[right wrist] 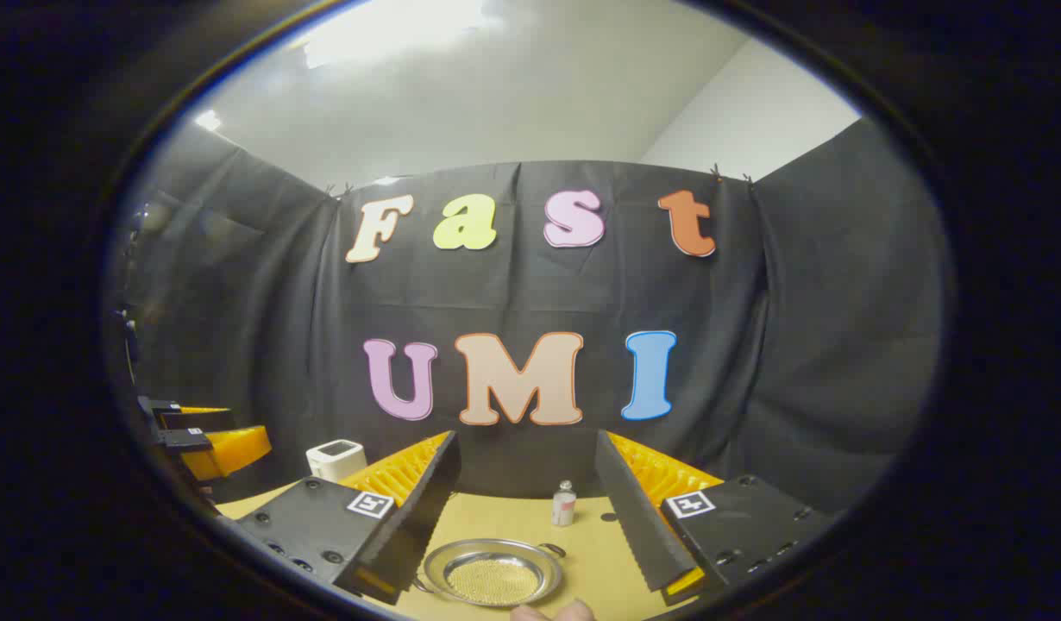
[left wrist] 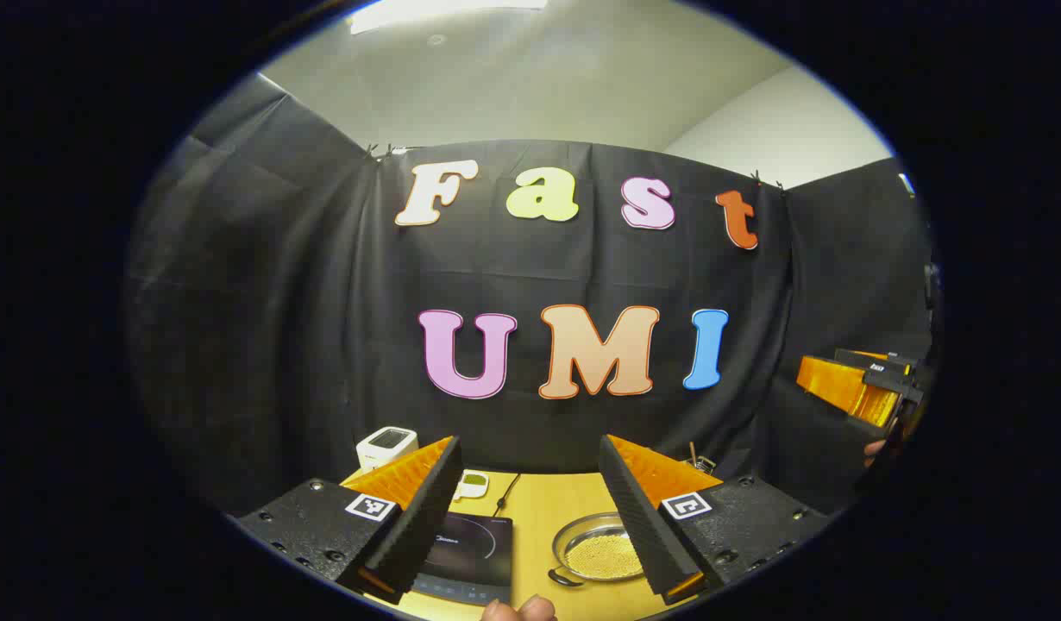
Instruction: First push the handle of the pot to place it horizontally, then grasp the pot with both hands and set it on the induction cooktop.
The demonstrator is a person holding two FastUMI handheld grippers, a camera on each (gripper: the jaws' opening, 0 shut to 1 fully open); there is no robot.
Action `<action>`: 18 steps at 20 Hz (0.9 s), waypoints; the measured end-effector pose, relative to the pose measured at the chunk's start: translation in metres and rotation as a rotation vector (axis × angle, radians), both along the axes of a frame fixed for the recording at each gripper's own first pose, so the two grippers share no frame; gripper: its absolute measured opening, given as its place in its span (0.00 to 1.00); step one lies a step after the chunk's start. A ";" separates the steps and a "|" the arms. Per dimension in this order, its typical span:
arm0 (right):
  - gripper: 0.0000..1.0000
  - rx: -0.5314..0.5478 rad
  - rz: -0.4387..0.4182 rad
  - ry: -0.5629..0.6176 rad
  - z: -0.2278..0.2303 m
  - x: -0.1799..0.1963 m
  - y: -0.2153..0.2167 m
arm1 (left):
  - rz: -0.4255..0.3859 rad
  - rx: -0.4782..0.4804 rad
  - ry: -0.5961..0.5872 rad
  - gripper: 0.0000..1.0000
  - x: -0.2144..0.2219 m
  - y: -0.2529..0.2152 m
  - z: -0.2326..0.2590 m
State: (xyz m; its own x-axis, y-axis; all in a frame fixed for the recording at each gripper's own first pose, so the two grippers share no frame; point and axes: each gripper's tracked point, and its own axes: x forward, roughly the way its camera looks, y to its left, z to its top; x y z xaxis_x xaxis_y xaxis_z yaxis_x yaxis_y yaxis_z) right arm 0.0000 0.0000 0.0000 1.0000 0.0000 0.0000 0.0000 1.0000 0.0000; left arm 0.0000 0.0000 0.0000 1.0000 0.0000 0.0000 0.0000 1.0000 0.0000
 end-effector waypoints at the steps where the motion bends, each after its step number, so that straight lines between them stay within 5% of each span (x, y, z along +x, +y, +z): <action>1: 0.98 0.001 0.001 -0.001 0.001 0.001 -0.003 | 0.007 -0.007 0.006 0.94 0.000 0.000 -0.001; 18: 0.98 0.047 0.080 0.023 -0.008 0.005 -0.012 | 0.108 0.019 0.042 0.94 -0.025 -0.004 -0.005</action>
